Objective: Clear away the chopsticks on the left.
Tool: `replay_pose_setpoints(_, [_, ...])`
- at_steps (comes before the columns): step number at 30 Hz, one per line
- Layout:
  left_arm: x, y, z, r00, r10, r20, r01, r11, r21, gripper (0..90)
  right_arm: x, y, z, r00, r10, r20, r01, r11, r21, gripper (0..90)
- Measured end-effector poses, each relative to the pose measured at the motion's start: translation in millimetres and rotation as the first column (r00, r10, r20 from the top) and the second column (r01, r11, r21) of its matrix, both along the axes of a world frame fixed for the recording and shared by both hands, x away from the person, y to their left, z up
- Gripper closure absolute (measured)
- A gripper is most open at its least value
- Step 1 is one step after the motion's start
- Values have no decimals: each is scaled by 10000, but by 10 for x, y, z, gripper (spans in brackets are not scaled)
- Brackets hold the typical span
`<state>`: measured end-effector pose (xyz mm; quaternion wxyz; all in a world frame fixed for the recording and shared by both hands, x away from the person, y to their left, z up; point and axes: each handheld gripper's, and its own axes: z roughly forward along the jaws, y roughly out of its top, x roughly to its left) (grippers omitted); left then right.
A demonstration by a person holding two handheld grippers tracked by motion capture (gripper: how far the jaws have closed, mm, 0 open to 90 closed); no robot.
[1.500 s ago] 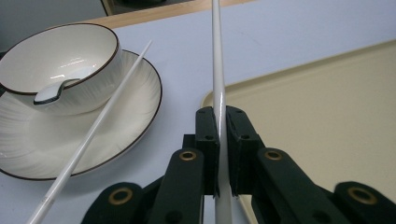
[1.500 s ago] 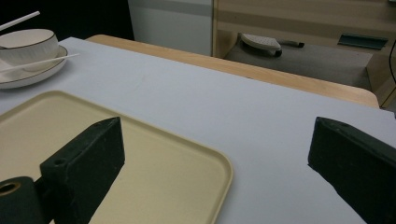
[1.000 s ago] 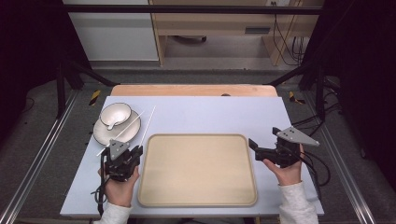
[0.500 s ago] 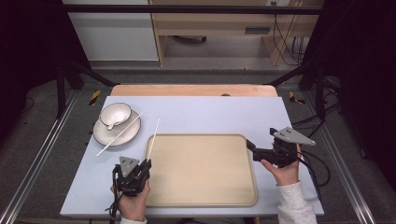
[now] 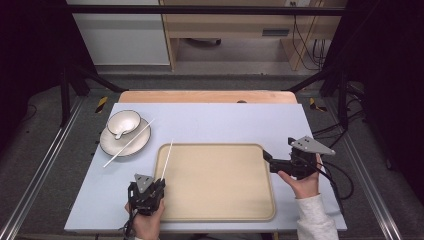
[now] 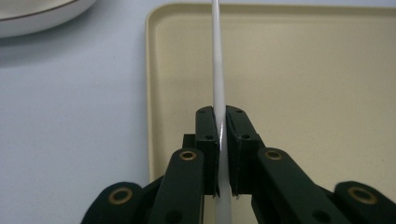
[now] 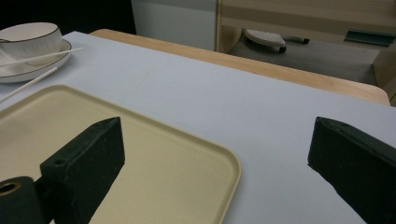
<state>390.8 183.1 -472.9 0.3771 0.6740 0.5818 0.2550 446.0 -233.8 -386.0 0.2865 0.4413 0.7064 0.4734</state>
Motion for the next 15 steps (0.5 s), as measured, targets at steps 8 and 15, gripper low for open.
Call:
replay_pose_setpoints(8, [50, -25, -67, 9993, 1, -376, 4, 9999, 141, 844, 9, 11, -12, 10000, 26, -32, -27, 10000, -67, 43])
replay_pose_setpoints(15, [63, -35, -76, 9983, 10, -577, 6, 9996, 278, 842, 13, 12, -15, 10000, 21, -52, -21, 9999, -106, 42])
